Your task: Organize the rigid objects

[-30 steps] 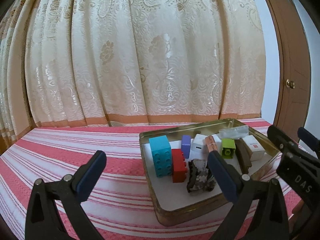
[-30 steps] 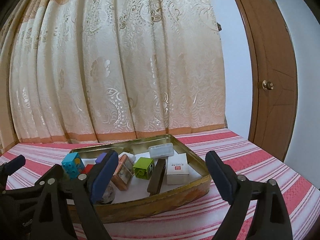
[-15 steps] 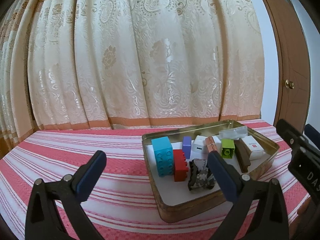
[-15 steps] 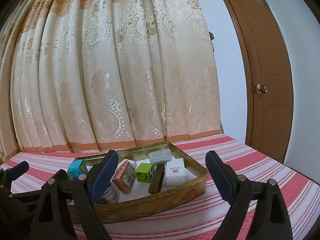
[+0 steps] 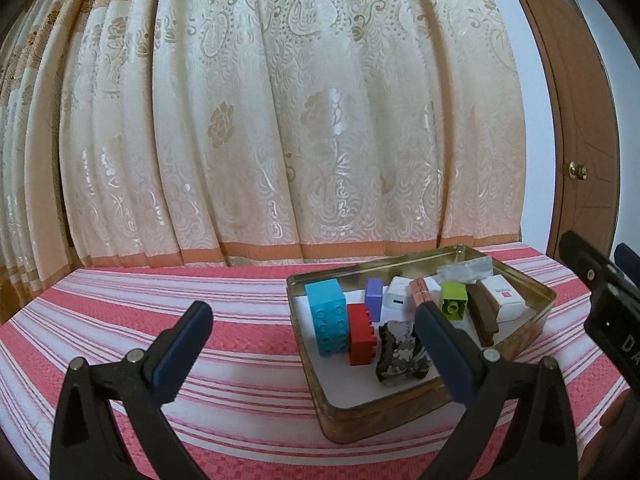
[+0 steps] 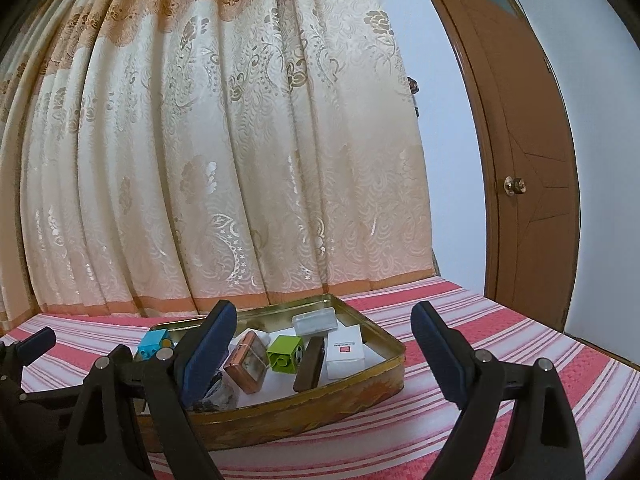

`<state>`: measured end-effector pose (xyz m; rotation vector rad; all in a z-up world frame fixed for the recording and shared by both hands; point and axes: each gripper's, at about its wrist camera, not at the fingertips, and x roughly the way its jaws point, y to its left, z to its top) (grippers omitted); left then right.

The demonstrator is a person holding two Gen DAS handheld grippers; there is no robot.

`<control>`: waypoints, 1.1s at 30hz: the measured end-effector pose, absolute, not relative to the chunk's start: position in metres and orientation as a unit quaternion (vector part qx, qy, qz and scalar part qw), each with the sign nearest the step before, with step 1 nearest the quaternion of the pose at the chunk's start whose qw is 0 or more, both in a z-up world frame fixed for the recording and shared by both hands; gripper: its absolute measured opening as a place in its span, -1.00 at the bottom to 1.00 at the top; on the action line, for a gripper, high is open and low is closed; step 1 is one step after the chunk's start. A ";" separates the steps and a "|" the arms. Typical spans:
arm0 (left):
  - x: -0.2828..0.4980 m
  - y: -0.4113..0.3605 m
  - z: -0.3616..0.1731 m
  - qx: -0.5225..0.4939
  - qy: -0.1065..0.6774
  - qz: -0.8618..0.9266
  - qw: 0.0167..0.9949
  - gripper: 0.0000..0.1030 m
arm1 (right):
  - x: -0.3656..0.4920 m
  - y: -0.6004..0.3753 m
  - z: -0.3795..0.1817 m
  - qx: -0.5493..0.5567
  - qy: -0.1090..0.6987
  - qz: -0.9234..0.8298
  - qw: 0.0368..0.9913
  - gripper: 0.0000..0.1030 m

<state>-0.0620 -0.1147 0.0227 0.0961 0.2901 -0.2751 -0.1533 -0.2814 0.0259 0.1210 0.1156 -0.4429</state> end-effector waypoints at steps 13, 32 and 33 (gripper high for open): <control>-0.066 -0.110 0.024 0.046 0.141 -0.140 0.979 0.99 | -0.162 -0.280 0.027 0.062 0.042 -0.224 0.972 0.99; -0.070 -0.111 0.025 0.055 0.137 -0.143 0.979 0.99 | -0.175 -0.272 0.031 0.045 0.002 -0.245 0.969 0.99; -0.069 -0.110 0.025 0.055 0.136 -0.142 0.979 0.99 | -0.176 -0.271 0.032 0.042 -0.001 -0.247 0.968 0.99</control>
